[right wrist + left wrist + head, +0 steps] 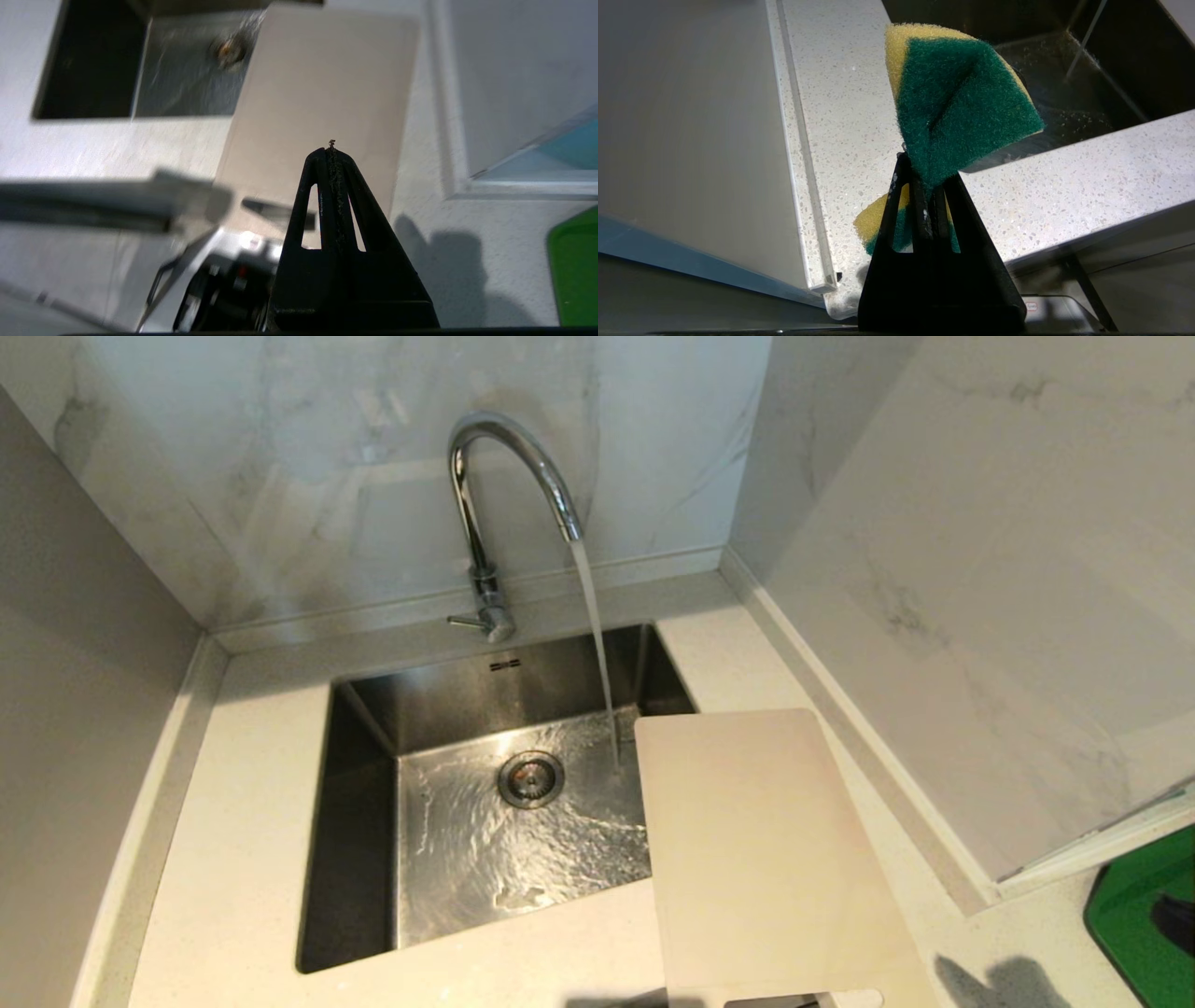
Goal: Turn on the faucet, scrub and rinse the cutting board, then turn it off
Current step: Pick up the cutting board
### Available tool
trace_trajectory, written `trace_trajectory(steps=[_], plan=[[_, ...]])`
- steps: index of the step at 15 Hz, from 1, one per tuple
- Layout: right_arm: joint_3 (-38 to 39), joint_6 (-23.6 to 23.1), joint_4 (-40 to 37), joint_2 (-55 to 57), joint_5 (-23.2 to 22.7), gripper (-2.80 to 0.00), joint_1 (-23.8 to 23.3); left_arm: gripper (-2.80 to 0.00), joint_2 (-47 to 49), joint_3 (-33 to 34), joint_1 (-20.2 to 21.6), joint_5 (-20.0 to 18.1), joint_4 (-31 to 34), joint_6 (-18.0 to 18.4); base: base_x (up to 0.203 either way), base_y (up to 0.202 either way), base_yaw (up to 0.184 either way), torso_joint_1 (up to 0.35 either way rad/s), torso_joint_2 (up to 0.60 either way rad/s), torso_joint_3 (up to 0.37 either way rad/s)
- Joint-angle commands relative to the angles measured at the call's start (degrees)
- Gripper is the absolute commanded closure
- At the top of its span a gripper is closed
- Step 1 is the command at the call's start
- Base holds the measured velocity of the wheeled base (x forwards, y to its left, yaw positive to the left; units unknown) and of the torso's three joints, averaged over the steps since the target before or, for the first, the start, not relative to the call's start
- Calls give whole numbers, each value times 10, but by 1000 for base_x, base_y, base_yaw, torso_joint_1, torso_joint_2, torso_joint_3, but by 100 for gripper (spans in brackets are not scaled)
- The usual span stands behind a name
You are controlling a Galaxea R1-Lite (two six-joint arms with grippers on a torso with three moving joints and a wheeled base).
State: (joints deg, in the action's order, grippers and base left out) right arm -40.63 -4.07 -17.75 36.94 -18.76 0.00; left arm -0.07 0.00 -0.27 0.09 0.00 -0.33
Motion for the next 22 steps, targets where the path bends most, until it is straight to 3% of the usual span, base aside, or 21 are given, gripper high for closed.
trace_trajectory(steps=[1, 4, 8, 13, 22], plan=[[-65, -53, -90, 101, -33, 0, 1, 0, 0, 1, 0, 0, 0, 0, 0, 0, 0, 0, 0, 0], [-127, -126, -155, 186, -42, 0, 1, 0, 0, 1, 0, 0, 0, 0, 0, 0, 0, 0, 0, 0], [-162, -211, -176, 290, -36, 0, 1, 0, 0, 1, 0, 0, 0, 0, 0, 0, 0, 0, 0, 0], [-169, -347, -180, 362, 35, 0, 12, 0, 0, 1, 0, 0, 0, 0, 0, 0, 0, 0, 0, 0], [-169, -355, -227, 399, 131, 0, 113, 0, 0, 1, 0, 0, 0, 0, 0, 0, 0, 0, 0, 0]])
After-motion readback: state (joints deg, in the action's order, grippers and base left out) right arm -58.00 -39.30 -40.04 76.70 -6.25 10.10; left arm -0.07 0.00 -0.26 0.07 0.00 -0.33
